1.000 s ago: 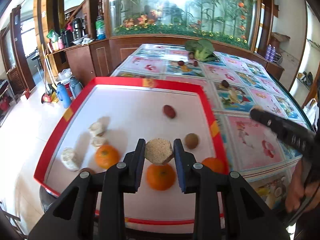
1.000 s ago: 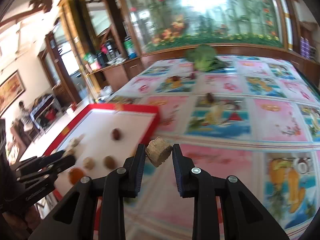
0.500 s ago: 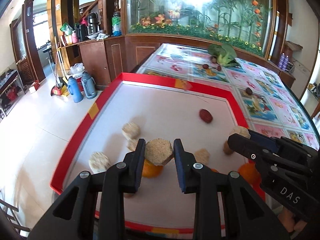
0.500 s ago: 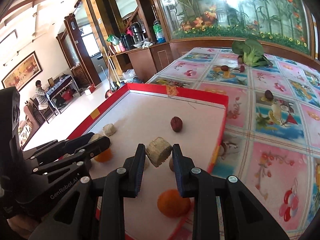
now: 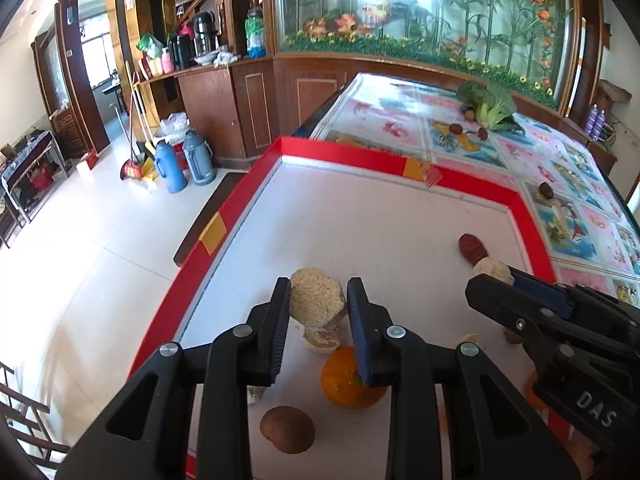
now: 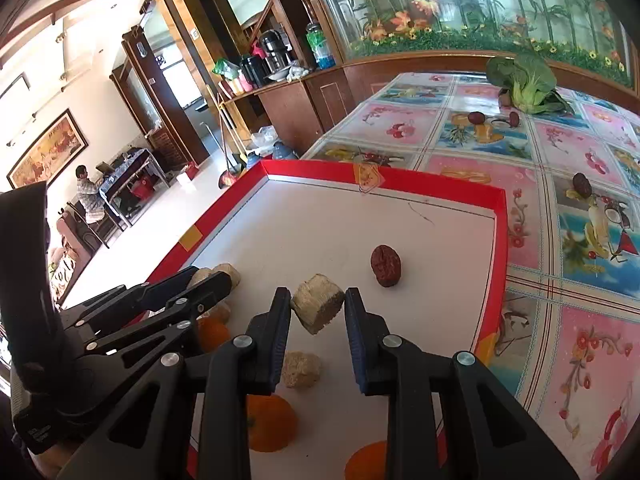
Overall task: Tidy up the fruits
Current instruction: 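Lower the cube and bun into the tray and open both grippers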
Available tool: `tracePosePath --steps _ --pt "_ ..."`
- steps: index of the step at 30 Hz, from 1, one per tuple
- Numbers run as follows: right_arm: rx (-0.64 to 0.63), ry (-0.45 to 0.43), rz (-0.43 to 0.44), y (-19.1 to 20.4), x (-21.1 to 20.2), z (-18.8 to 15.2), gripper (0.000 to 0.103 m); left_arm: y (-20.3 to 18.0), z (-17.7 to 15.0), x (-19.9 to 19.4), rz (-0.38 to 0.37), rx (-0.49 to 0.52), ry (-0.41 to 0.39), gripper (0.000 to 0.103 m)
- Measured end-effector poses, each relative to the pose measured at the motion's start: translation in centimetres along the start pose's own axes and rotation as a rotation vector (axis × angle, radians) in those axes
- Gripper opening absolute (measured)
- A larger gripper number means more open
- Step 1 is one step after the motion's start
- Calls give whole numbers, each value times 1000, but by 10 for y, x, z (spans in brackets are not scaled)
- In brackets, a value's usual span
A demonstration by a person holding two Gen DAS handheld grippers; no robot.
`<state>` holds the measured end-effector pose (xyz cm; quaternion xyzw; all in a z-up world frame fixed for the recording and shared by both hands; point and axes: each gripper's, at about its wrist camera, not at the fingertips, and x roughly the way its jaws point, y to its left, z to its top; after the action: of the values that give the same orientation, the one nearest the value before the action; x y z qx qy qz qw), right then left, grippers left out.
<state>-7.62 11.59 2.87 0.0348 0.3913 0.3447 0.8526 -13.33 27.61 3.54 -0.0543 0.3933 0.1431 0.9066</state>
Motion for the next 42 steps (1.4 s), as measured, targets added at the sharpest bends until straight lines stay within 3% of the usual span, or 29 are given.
tracePosePath --steps 17,22,36,42 --pt "35 57 -19 -2 6 0 26 -10 17 19 44 48 33 31" --pt "60 73 -29 -5 9 1 26 -10 18 29 37 50 76 31" --pt "108 86 -38 -12 10 2 28 -21 15 27 87 119 41 31" --pt "129 45 -48 -15 3 -1 36 -27 14 26 122 168 27 31"
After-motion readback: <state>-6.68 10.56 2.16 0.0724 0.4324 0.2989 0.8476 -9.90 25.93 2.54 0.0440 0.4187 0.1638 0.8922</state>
